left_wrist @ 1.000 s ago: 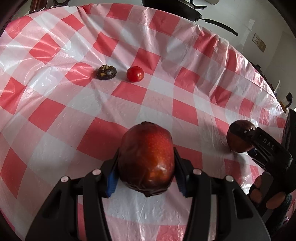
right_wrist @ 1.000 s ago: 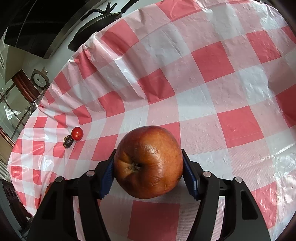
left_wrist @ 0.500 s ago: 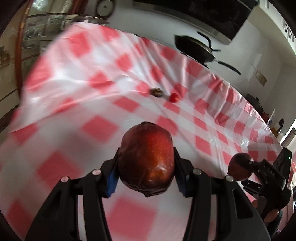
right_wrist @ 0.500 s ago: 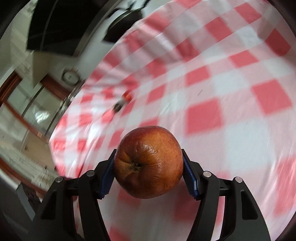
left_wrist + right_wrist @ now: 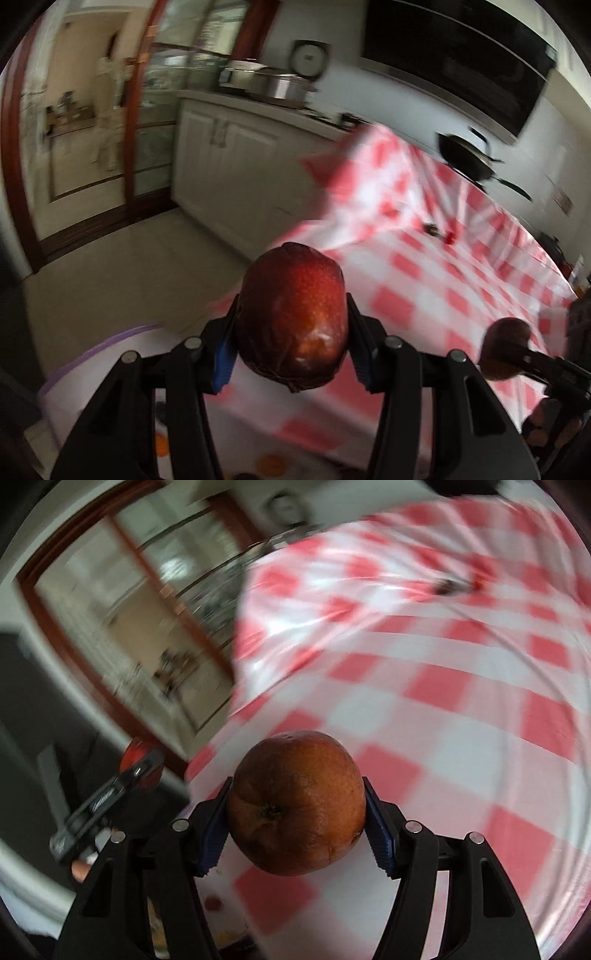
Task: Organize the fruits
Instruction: 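Carry both pomegranates to the white box and open both grippers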
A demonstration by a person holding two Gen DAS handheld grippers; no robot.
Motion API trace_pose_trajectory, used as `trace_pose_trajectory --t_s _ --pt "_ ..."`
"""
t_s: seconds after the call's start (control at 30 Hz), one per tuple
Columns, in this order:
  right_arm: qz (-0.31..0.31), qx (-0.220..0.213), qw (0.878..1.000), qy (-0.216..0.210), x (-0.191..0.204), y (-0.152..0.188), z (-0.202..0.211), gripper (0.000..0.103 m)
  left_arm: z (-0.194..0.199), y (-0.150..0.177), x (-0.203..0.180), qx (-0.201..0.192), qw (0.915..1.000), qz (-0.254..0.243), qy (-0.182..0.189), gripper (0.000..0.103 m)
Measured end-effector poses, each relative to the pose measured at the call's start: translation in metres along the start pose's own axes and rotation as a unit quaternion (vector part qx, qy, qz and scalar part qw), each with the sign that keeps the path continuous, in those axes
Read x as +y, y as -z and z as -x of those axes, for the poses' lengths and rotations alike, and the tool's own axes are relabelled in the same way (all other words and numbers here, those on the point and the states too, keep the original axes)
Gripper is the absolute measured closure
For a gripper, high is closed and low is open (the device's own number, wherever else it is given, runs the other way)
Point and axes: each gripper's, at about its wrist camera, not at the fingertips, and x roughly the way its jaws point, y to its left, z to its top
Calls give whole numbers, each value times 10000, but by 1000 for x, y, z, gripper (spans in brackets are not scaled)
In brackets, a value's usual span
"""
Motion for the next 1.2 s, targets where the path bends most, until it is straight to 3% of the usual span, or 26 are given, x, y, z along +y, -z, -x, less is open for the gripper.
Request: trace_pose_trajectory --t_s 0.17,0.3,0.43,0.53,0.67,0.77,0.87,0.93,1.03,1.2 --pt "1050 443 9931 -292 75 14 -33 39 5 10 64 88 9978 475 -460 52" --pt "1754 945 9786 -509 120 35 -65 39 -4 28 103 373 9946 686 -679 52" --pt "2724 1583 9467 -668 168 81 -102 39 -27 47 125 826 9906 675 -852 52" --pt "3347 2071 9183 -433 184 119 -136 40 -60 56 137 1360 9857 486 -870 52" --pt "3470 2866 8923 -345 183 157 -183 40 -106 67 135 2003 9743 -189 -1018 51" --pt "3781 3172 8683 -497 195 181 -197 40 -127 74 135 2255 9688 -375 -963 52" --pt "4228 3418 8372 -589 211 204 -209 40 -148 79 144 2486 9657 -199 -719 52" --pt "4574 3547 8135 -570 220 223 -217 40 -156 82 150 2569 9636 -134 -728 52" --pt "4854 3693 7908 -518 226 235 -224 40 -163 86 157 2668 9605 -94 -790 52" --pt "4948 3718 7848 -324 230 239 -225 40 -168 91 159 2782 9566 44 -869 52"
